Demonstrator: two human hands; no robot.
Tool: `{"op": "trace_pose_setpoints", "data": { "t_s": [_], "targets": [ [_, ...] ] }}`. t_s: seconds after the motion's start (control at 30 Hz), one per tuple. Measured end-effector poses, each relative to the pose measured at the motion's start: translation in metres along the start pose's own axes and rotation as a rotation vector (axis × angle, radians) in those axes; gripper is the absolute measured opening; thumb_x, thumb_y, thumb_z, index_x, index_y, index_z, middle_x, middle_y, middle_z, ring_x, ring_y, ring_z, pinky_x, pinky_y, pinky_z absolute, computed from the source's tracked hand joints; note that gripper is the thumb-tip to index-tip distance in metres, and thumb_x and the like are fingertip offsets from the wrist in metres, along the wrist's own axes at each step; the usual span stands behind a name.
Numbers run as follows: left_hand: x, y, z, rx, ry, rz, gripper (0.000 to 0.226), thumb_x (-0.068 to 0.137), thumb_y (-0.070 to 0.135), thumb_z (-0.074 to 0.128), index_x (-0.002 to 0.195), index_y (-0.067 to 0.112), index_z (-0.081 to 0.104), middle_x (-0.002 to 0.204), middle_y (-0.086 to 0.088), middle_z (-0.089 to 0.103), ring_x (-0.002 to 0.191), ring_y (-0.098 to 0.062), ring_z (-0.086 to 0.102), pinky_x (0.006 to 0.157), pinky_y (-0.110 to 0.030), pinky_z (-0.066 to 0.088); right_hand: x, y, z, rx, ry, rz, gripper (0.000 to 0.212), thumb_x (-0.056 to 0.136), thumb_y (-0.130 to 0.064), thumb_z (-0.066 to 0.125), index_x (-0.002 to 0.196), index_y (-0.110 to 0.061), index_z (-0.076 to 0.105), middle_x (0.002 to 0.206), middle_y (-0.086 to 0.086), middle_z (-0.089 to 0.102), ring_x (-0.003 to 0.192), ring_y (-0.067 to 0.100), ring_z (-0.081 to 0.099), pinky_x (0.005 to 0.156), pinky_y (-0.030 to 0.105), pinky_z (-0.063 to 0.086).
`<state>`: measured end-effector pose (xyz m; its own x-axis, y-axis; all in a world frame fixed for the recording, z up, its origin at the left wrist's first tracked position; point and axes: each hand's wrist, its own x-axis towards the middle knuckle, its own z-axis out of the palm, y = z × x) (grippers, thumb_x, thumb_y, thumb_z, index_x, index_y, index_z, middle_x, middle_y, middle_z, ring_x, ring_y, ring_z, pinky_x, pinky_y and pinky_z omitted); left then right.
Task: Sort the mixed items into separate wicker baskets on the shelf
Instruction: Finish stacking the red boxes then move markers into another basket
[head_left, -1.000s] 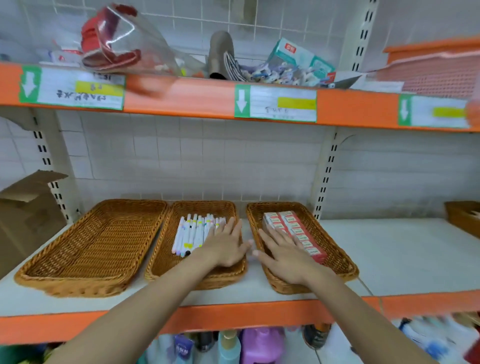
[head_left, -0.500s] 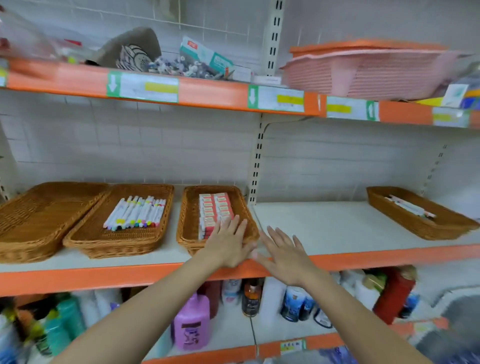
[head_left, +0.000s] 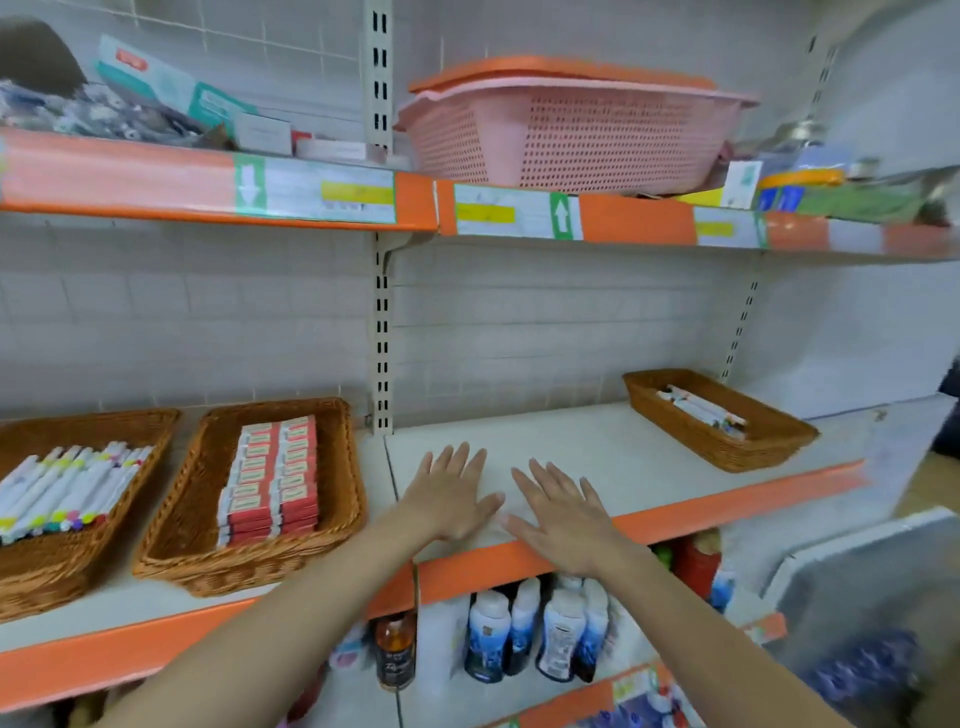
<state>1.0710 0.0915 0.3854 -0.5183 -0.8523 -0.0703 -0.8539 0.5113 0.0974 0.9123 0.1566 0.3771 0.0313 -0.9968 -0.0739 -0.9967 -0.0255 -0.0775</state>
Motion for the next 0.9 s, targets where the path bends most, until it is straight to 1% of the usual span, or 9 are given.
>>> {"op": "trace_pose_setpoints", "data": {
  "t_s": [0.1, 0.27, 0.43, 0.53, 0.67, 0.83, 0.9],
  "targets": [
    [0.036, 0.026, -0.001, -0.029, 0.007, 0.041, 0.07, 0.101, 0.053, 0.019, 0.153, 0.015, -0.007, 0.161, -0.009, -0.01, 0.148, -0.024, -0.01, 0.119, -0.04, -0.007, 0.011, 0.041, -0.009, -0.002, 0.026, 0.058, 0.07, 0.099, -0.06, 0.02, 0.154, -0.027, -0.007, 0.161, -0.003, -0.015, 0.147, 0.014, -0.016, 0.119, 0.044, -0.008],
    [0.084, 0.075, 0.004, -0.032, -0.017, 0.119, 0.069, 0.101, 0.052, 0.019, 0.153, 0.015, -0.006, 0.161, -0.008, -0.01, 0.148, -0.023, -0.009, 0.119, -0.04, -0.006, 0.01, 0.101, -0.006, 0.011, 0.014, 0.143, 0.069, 0.099, -0.059, 0.019, 0.154, -0.026, -0.007, 0.161, -0.001, -0.015, 0.147, 0.016, -0.017, 0.118, 0.045, -0.008],
    [0.122, 0.13, 0.008, -0.046, -0.042, 0.162, 0.068, 0.101, 0.053, 0.018, 0.153, 0.016, -0.006, 0.161, -0.007, -0.011, 0.148, -0.022, -0.01, 0.12, -0.039, -0.008, 0.007, 0.163, -0.007, 0.037, 0.027, 0.201, 0.068, 0.1, -0.058, 0.017, 0.154, -0.026, -0.008, 0.159, -0.001, -0.022, 0.146, 0.016, -0.022, 0.118, 0.044, -0.01],
    [0.141, 0.169, 0.012, -0.063, -0.036, 0.169, 0.068, 0.101, 0.053, 0.018, 0.154, 0.016, -0.005, 0.161, -0.006, -0.011, 0.148, -0.022, -0.01, 0.12, -0.039, -0.007, 0.004, 0.202, -0.012, 0.04, 0.038, 0.2, 0.067, 0.101, -0.056, 0.017, 0.154, -0.025, -0.009, 0.159, -0.001, -0.024, 0.145, 0.017, -0.023, 0.119, 0.044, -0.009],
    [0.165, 0.226, 0.012, -0.099, -0.02, 0.159, 0.068, 0.101, 0.053, 0.018, 0.154, 0.016, -0.005, 0.161, -0.006, -0.011, 0.148, -0.022, -0.01, 0.12, -0.039, -0.007, -0.006, 0.262, -0.024, -0.001, 0.057, 0.189, 0.067, 0.101, -0.056, 0.018, 0.154, -0.025, -0.008, 0.159, 0.0, -0.022, 0.147, 0.018, -0.019, 0.119, 0.045, -0.007],
    [0.188, 0.286, 0.009, -0.115, 0.054, 0.164, 0.068, 0.101, 0.052, 0.02, 0.154, 0.014, 0.0, 0.162, -0.007, -0.003, 0.149, -0.022, -0.004, 0.12, -0.041, -0.004, -0.012, 0.325, -0.037, -0.033, 0.069, 0.174, 0.065, 0.102, -0.052, 0.02, 0.154, -0.025, -0.007, 0.161, -0.001, -0.016, 0.148, 0.019, -0.015, 0.118, 0.045, -0.004],
    [0.201, 0.3, 0.014, -0.121, 0.066, 0.171, 0.066, 0.102, 0.05, 0.021, 0.154, 0.013, 0.006, 0.161, -0.008, 0.001, 0.148, -0.023, -0.001, 0.12, -0.042, 0.0, -0.01, 0.343, -0.039, -0.017, 0.072, 0.162, 0.065, 0.101, -0.054, 0.019, 0.154, -0.027, -0.008, 0.161, -0.003, -0.015, 0.148, 0.018, -0.015, 0.118, 0.045, -0.005]
  ]
}}
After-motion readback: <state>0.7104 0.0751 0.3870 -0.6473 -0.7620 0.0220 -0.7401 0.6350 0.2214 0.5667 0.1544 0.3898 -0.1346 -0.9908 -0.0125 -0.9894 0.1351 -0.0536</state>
